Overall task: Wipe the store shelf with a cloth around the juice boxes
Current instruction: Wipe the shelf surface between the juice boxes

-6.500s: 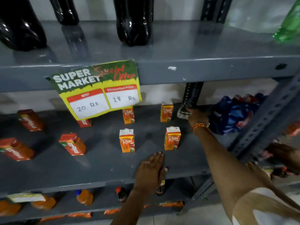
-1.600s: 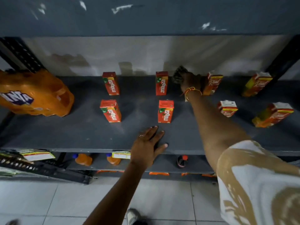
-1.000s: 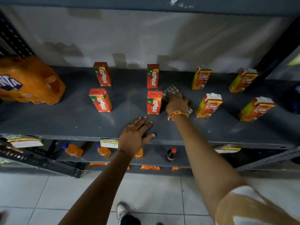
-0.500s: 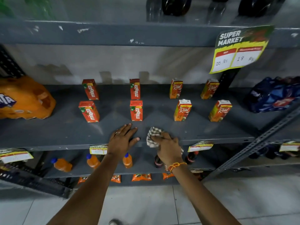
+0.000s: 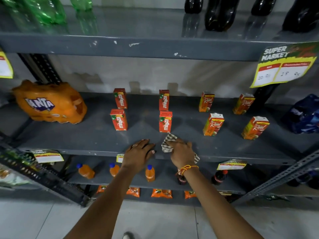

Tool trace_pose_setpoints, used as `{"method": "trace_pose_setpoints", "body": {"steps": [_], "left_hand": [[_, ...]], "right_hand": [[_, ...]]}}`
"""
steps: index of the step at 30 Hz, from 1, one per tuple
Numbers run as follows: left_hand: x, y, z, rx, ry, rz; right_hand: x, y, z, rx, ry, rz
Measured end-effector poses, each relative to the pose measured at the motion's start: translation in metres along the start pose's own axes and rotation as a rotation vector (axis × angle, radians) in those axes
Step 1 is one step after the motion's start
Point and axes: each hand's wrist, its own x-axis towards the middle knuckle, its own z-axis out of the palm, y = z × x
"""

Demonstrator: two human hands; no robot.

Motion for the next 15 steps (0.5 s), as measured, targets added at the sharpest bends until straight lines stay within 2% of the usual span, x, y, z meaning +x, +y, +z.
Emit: {"method": "trace_pose_setpoints", "body": {"steps": [6,8,11,13,15], "left_hand": [[-0.029,-0.065,-0.031,-0.008,0.169,0.038],[-0.031,-0.089,-0.038,-0.008,0.180,0.050],[-0.024,-0.126,-0.043,-0.074,0.165,0.131],[-0.015,-0.146,-0.042,-0.139,0.134,0.226],[-0.004,-0.161,-0.040,-0.213,0.120,0.290]], "right_hand": [[0.000,-0.052,0.022,0.008,-0.045,-0.068],[0.001,-0.069,0.023,0.157,0.010,-0.118],[0.025,-0.104,0.010,0.411,0.194,-0.047],[0.066,-0.125,-0.004,0.452,0.364,0.038],[0.118,-0.143,-0.017,0.407,0.456,0.119]]}}
